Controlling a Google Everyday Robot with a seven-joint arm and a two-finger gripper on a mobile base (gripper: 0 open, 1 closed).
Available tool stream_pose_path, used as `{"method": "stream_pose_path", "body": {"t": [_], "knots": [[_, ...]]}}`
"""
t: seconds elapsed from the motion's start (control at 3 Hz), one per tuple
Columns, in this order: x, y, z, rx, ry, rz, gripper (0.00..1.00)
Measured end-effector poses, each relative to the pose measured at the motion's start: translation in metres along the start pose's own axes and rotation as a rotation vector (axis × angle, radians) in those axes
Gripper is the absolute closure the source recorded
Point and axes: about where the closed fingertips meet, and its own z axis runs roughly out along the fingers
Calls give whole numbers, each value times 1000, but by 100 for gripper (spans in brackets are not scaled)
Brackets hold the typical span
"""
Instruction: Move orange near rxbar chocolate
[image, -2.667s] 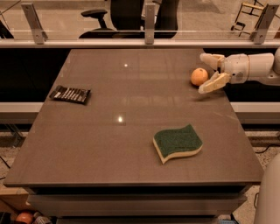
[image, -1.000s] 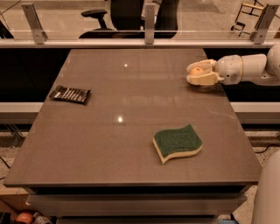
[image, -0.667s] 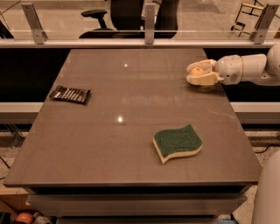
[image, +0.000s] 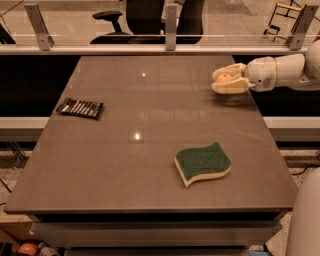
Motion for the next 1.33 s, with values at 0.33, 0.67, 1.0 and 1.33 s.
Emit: {"method": "stream_pose_path", "body": {"t": [0.33, 0.67, 1.0, 1.33], "knots": [[-12, 1, 2, -5, 16, -1, 100], [-26, 3, 8, -20, 19, -8, 100], [-43, 8, 16, -43, 14, -23, 100], [-64, 15, 29, -51, 45, -43, 100]]}}
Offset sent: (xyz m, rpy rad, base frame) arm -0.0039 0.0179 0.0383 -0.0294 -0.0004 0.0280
